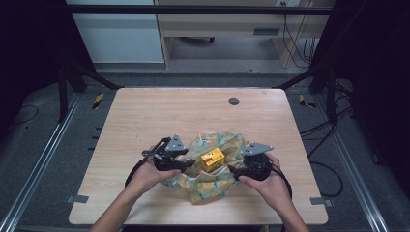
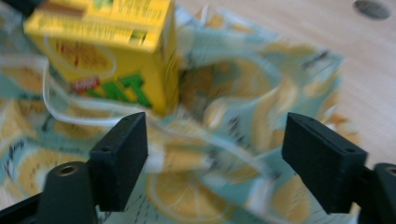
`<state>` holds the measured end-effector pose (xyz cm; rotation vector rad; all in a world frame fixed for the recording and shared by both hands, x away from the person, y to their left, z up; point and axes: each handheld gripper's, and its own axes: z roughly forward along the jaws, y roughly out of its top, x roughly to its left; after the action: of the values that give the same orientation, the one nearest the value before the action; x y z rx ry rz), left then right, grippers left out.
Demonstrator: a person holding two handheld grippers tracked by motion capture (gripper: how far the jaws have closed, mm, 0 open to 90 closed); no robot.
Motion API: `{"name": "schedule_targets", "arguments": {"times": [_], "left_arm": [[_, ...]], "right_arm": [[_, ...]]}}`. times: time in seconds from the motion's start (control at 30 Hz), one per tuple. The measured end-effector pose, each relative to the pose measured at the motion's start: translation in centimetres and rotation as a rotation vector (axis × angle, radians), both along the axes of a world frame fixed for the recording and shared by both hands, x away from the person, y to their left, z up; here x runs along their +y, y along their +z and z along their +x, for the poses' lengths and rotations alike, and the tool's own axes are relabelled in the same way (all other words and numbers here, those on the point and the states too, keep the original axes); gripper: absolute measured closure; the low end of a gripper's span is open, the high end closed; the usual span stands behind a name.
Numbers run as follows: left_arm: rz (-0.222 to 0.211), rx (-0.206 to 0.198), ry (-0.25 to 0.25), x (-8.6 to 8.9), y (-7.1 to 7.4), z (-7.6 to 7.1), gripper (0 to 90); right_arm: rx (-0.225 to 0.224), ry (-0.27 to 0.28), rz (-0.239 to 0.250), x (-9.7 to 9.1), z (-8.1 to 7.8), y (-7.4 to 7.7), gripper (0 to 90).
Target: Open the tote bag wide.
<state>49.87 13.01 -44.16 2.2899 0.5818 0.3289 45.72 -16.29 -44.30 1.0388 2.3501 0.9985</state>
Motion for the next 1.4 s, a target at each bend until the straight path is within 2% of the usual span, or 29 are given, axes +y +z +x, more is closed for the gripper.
{"name": "schedule_targets", "arguments": {"times": [0.03,0.07,0.1,0.13,0.17,0.2,0.23,0.27,0.37,0.5,0.73,1.07,1.3,1.4], "left_arm": [[0.000,0.000,0.000,0.0,0.0,0.0,59.7],[0.007,0.001,0.006,-0.1,-0.1,0.0,59.7],[0.017,0.000,0.013,-0.3,-0.2,0.1,64.8],[0.018,0.005,0.014,-0.4,-0.3,0.1,74.1],[0.021,0.004,0.018,-0.4,-0.3,0.1,74.1],[0.022,0.002,0.024,-0.5,-0.3,0.1,77.3],[0.023,0.000,0.028,-0.5,-0.3,0.1,80.5],[0.017,0.002,0.035,-0.6,-0.3,0.1,85.5],[0.020,-0.003,0.053,-0.5,-0.4,0.3,88.1],[0.005,0.004,0.112,0.5,-0.8,1.0,88.6],[0.014,0.019,0.164,1.9,-1.6,2.1,88.9],[0.004,0.022,0.220,3.3,-2.3,3.6,89.3],[0.007,0.049,0.252,4.0,-2.8,4.1,89.4],[0.011,0.048,0.256,4.2,-2.9,4.2,89.4]], "right_arm": [[0.000,0.000,0.000,0.0,0.0,0.0,21.9],[0.003,0.005,-0.013,0.1,-0.1,-0.4,23.9],[0.007,0.010,-0.021,0.1,-0.2,-0.8,26.7],[0.016,0.016,-0.031,0.2,-0.4,-1.3,36.2],[0.016,0.016,-0.031,0.2,-0.4,-1.3,36.2],[0.011,0.022,-0.031,0.2,-0.5,-1.5,40.8],[0.014,0.029,-0.032,0.2,-0.6,-1.6,47.4],[0.024,0.044,-0.033,0.2,-0.8,-1.8,60.3],[0.044,0.066,-0.055,0.2,-0.9,-2.2,74.0],[0.067,0.085,-0.058,-0.1,-1.1,-2.9,87.8],[0.098,0.106,-0.070,-1.0,-1.4,-3.5,90.0],[0.107,0.115,-0.038,-2.5,-1.3,-4.0,90.0],[0.119,0.120,-0.041,-2.8,-1.4,-4.2,90.0],[0.118,0.123,-0.044,-2.9,-1.4,-4.2,90.0]]}}
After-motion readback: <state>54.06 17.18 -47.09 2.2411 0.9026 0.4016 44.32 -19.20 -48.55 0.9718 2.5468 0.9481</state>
